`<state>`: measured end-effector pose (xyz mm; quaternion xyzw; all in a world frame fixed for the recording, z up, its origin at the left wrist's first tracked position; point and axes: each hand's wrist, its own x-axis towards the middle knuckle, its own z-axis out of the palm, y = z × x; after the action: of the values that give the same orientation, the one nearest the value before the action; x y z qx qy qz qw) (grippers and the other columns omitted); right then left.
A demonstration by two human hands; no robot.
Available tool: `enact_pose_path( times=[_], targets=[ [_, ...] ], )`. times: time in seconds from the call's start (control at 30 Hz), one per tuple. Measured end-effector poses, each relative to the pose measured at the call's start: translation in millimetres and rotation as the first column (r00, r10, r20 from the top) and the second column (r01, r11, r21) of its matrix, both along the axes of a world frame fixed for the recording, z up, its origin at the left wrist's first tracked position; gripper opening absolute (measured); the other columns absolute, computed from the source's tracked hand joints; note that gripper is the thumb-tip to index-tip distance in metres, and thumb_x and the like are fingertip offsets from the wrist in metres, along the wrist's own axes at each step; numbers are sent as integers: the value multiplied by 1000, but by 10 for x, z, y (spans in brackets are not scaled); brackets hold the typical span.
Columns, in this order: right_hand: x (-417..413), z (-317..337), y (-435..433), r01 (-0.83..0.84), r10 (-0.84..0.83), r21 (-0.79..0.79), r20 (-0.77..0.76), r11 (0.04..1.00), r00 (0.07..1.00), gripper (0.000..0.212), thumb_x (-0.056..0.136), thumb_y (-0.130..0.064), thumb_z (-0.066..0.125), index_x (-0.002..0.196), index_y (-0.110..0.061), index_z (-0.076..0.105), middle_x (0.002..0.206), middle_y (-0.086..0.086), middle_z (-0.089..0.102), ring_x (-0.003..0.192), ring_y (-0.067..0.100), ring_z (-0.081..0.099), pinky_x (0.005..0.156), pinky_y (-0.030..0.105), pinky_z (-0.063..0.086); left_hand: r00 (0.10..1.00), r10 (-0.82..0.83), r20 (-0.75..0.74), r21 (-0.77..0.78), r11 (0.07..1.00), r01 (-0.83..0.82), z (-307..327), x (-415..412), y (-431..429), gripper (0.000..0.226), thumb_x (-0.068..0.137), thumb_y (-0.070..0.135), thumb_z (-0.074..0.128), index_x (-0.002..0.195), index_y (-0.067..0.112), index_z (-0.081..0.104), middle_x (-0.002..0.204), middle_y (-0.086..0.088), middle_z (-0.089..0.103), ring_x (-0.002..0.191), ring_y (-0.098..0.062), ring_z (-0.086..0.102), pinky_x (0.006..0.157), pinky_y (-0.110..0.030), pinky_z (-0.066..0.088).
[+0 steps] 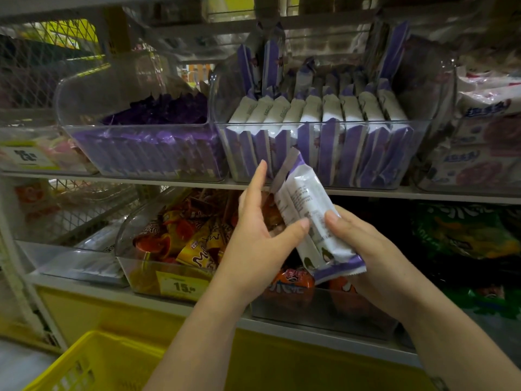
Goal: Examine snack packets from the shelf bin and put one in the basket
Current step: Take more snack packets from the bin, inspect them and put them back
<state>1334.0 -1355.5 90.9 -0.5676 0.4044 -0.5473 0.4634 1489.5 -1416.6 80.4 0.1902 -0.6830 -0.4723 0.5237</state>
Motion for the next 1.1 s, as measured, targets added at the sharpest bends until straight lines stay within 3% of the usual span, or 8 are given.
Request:
enact_pose_path(
  times=[0.17,0.33,0.47,0.53,0.7,0.87,0.97,1.1],
  targets=[
    [24,-26,-24,40,-41,-33,-29,999,999,38,82,-45,51,119,-38,58,111,-5,72,99,18,70,82,42,58,990,-23,140,84,996,11,-43,-82,66,103,69,36,74,138,67,4,151,28,21,124,11,41,78,-10,50],
    [48,-65,-27,53,-59,-55,-102,997,993,37,83,-46,52,118,-38,59,109,-8,72,101,15,69,84,39,58,985,52,167,118,990,-72,-88,-93,69,108,77,24,76,142,63,0,156,20,20,132,-2,41,85,-19,51],
    [33,-60,-27,8,-9,-28,-64,1000,998,34,89,-43,54,120,-33,60,113,-3,71,106,18,68,91,37,56,998,57,36,209,976,-64,-71,-87,47,109,79,7,77,147,55,7,127,31,42,110,0,60,73,-22,58],
    [14,-59,-25,-17,17,-7,-55,1000,998,38,90,-43,55,125,-28,60,117,3,70,109,22,66,91,40,56,996,80,-42,281,958,-66,-57,-82,20,106,80,0,74,149,50,10,116,27,49,100,-5,68,73,-30,60],
    [-7,-55,-18,-89,89,36,-10,995,996,47,82,-39,55,126,-24,61,109,2,72,94,16,70,69,23,55,983,73,-167,424,906,5,-39,-14,-32,100,78,1,73,150,43,18,122,5,59,99,-15,70,68,-33,60],
    [1,-59,-12,-124,124,44,7,991,992,46,83,-36,55,127,-25,61,114,3,71,99,17,69,72,25,56,975,33,-220,508,857,86,-47,43,-64,88,79,-4,67,146,39,30,125,-2,64,101,-17,70,66,-33,59],
    [4,-51,-1,-138,137,56,22,989,990,46,83,-36,56,127,-25,61,116,4,71,103,20,69,75,26,56,969,-15,-248,530,835,149,-49,66,-82,82,79,-5,64,145,33,36,116,-2,71,95,-14,72,64,-32,58],
    [11,3,56,-149,145,55,78,987,986,46,79,-38,59,124,-25,62,113,5,72,99,20,70,71,24,56,985,-90,-147,448,882,148,-6,114,-62,72,78,4,69,141,29,43,111,3,73,101,-13,70,74,-32,59]
  ],
)
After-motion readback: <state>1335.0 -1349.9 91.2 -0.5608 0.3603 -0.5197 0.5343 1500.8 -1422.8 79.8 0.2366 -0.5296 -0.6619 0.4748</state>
